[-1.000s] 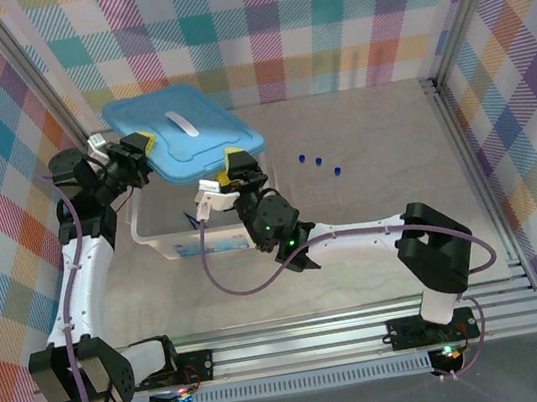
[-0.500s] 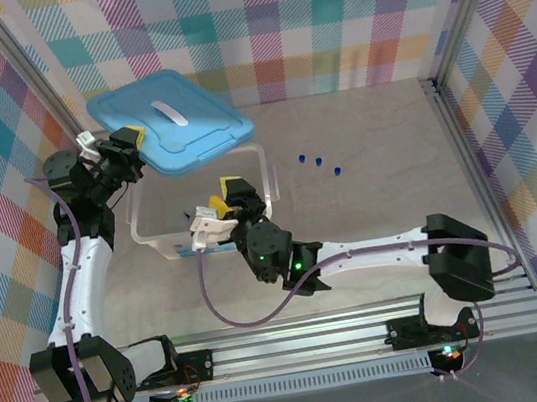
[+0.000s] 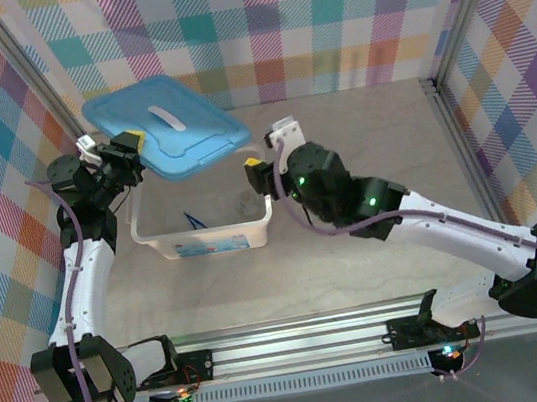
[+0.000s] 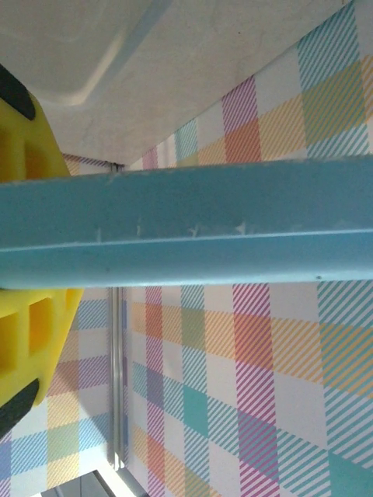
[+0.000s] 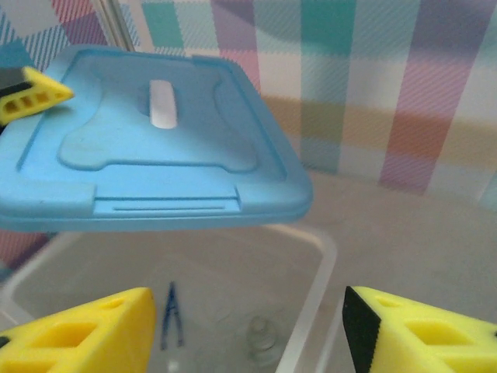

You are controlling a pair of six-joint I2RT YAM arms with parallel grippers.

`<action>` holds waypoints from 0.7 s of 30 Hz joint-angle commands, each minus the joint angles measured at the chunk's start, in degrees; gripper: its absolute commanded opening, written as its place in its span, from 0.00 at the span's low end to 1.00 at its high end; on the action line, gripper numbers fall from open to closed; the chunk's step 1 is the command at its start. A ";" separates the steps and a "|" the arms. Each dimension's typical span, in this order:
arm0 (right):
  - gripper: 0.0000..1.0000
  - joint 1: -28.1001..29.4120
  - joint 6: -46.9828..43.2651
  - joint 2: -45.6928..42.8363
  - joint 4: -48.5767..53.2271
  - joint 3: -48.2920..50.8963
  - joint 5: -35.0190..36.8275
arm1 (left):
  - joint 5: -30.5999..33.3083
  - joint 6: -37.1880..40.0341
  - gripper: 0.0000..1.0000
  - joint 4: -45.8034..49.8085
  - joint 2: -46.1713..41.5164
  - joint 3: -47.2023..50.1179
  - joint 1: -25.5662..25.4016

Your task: Organize the chemistry lab equipment

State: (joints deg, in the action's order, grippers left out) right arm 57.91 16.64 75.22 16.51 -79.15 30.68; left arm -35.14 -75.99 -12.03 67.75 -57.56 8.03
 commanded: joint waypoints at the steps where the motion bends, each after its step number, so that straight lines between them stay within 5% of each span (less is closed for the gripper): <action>1: 0.69 -4.53 20.53 -0.68 1.50 3.17 -19.78 | 0.79 1.49 0.05 -3.65 -2.10 1.12 0.66; 9: 0.73 -10.48 39.69 3.13 -16.22 8.04 -39.72 | 3.31 -0.89 0.04 -10.38 -1.87 4.46 0.66; 21: 0.75 -12.66 61.59 16.44 -39.34 9.11 -48.88 | 4.91 -2.48 0.04 -16.75 -0.48 6.93 0.46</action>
State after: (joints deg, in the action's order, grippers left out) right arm 45.63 70.13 90.06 -13.15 -69.04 -15.11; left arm -31.16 -77.36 -21.15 67.77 -51.35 8.03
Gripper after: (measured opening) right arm 0.752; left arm 0.187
